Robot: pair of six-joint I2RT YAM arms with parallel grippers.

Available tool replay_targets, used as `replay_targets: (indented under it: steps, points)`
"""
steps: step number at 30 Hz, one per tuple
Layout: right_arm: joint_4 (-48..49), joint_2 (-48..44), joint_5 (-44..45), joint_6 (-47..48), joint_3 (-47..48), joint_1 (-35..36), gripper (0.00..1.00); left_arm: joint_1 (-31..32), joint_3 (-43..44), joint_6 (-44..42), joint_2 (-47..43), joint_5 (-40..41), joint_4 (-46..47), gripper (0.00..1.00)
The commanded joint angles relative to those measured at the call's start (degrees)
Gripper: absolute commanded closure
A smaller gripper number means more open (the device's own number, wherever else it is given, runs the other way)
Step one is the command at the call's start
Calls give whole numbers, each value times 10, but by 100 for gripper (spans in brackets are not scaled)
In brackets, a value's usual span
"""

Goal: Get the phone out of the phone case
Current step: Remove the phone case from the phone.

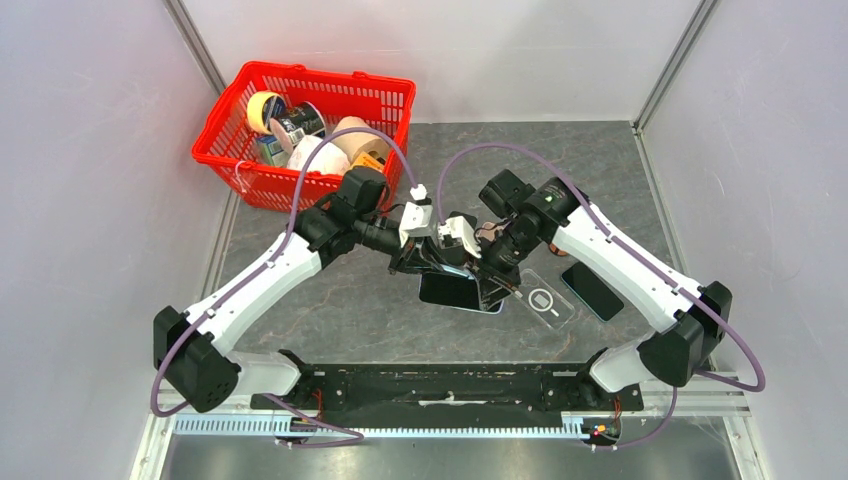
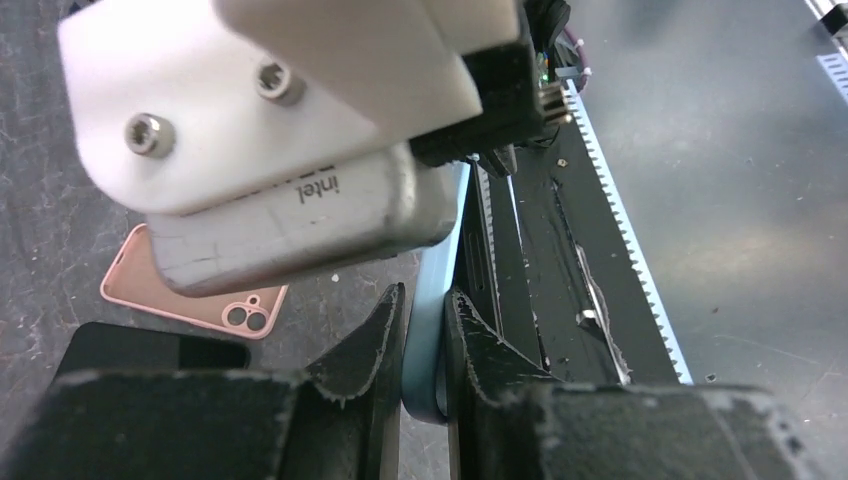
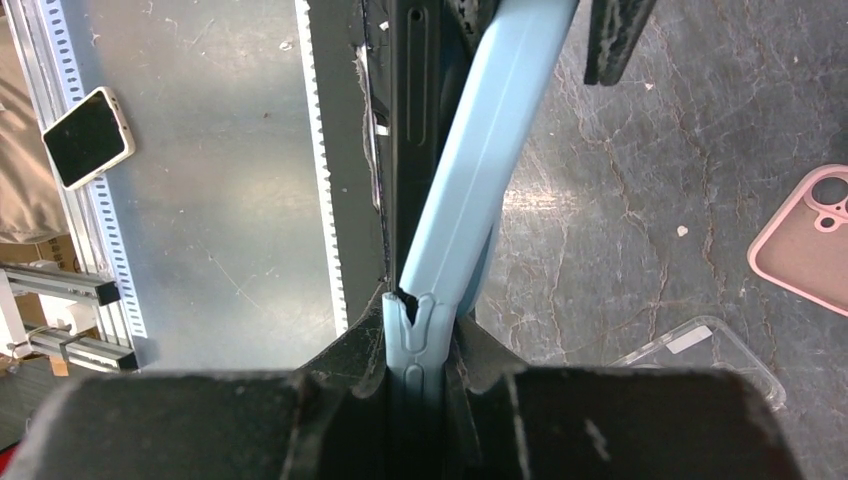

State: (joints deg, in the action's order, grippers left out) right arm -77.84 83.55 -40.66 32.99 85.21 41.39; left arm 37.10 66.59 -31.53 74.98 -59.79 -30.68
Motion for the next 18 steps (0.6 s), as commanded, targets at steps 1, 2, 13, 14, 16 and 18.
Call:
replay_targets:
  steps: [1, 2, 13, 14, 16, 18]
  points:
    - [136, -37, -187, 20, 59, 3, 100, 3, -32, -76, 30, 159, -97, 82]
    - [139, -40, -183, 19, 53, 0, 100, 3, -28, -81, 28, 167, -104, 81]
    - [162, -66, -177, 7, 6, -38, 100, -4, 2, -154, -4, 256, -214, 71]
    - [163, -66, -174, 7, 3, -39, 100, -5, 3, -154, -9, 259, -220, 70]
    - [166, -66, -170, 7, -5, -40, 100, -10, 5, -153, -18, 262, -226, 69]
    - [170, -65, -168, 6, -12, -42, 100, -16, 9, -148, -26, 264, -228, 69]
